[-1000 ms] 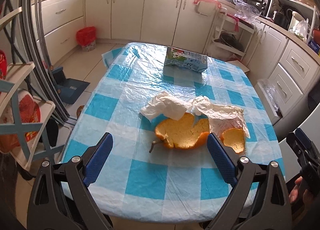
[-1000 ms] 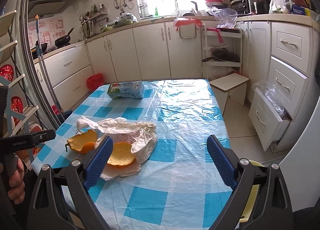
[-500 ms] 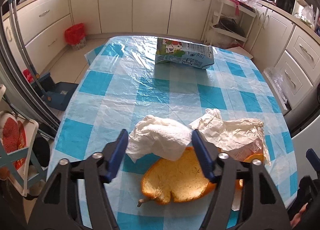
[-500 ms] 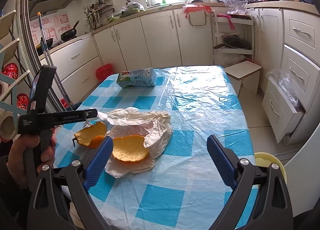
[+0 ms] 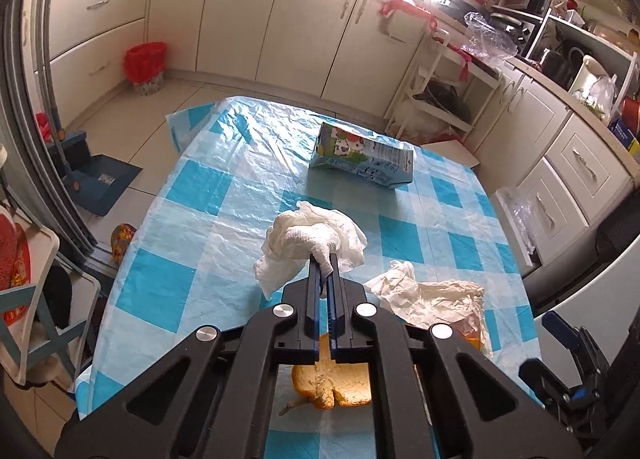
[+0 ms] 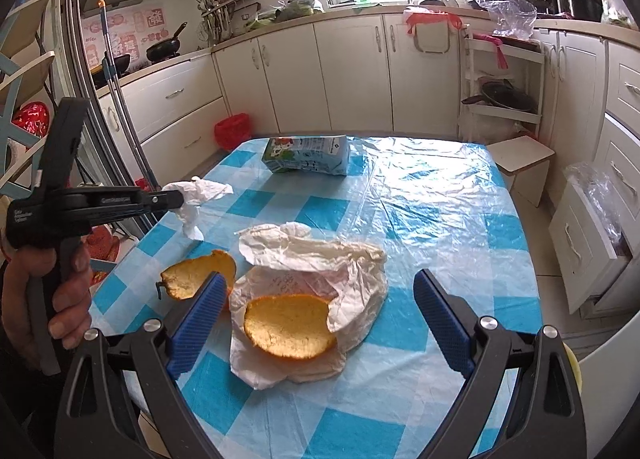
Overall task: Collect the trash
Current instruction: 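Lift the tissue with the left tool while the right tool grasps an orange peel half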
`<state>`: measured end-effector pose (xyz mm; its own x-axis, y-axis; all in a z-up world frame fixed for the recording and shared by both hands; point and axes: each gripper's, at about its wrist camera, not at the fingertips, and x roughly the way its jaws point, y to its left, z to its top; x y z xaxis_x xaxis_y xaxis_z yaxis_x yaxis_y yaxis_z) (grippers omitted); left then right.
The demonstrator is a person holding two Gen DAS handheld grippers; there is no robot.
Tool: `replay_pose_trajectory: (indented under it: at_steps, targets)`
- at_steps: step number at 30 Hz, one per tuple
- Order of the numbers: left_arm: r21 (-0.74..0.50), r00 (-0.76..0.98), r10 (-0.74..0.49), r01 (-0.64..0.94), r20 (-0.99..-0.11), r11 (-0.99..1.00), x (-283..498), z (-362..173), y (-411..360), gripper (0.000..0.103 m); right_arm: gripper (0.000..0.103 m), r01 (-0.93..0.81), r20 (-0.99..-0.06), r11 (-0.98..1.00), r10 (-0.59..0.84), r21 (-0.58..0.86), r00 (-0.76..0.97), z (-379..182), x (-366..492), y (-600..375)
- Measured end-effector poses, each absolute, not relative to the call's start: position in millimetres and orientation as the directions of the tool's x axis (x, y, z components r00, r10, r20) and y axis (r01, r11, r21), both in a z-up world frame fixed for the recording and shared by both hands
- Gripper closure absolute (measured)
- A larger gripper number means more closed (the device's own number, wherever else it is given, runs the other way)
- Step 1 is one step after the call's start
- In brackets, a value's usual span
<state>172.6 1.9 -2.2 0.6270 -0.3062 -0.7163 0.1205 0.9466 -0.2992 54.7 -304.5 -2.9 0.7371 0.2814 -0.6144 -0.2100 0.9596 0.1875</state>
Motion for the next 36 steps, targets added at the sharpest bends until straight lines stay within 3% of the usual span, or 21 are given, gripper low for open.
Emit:
replay_pose_trajectory:
  at_steps: [9,11,15,20,25,27,29,36]
  targets:
    - [-0.316,0.640,-0.303,0.098,-0.706,0.944,150,0,28,0.100,0.012,-0.365,-0.652,0.914,0.388,0.178,0.651,-13,50,-279]
    - [-0.318,0.630,-0.304,0.094,-0.715,0.943,147,-5,31,0.100,0.018,-0.405,-0.657,0.898,0.412,0.174,0.631,-14,49,-272]
    - [-0.327,0.621,-0.309,0.089,-0.721,0.941,141,-11,34,0.100,0.047,-0.437,-0.701,0.880,0.430,0.185,0.569,-26,54,-263]
    - [-0.338,0.621,-0.319,0.092,-0.716,0.937,137,-11,36,0.100,0.056,-0.450,-0.755,0.888,0.360,0.097,0.548,-38,53,-255]
    - [-0.343,0.627,-0.327,0.100,-0.707,0.934,133,-7,34,0.100,0.085,-0.446,-0.780,0.891,0.340,0.089,0.525,-48,55,-257]
    - [-0.343,0.633,-0.328,0.103,-0.702,0.934,129,-4,33,0.100,0.093,-0.448,-0.765,0.888,0.362,0.109,0.533,-43,54,-259]
    - [-0.344,0.638,-0.328,0.104,-0.696,0.933,125,-1,32,0.100,0.094,-0.442,-0.744,0.885,0.393,0.146,0.540,-37,53,-264]
    - [-0.347,0.650,-0.336,0.117,-0.682,0.931,107,9,25,0.100,0.097,-0.425,-0.568,0.772,0.636,0.473,0.523,-15,51,-292]
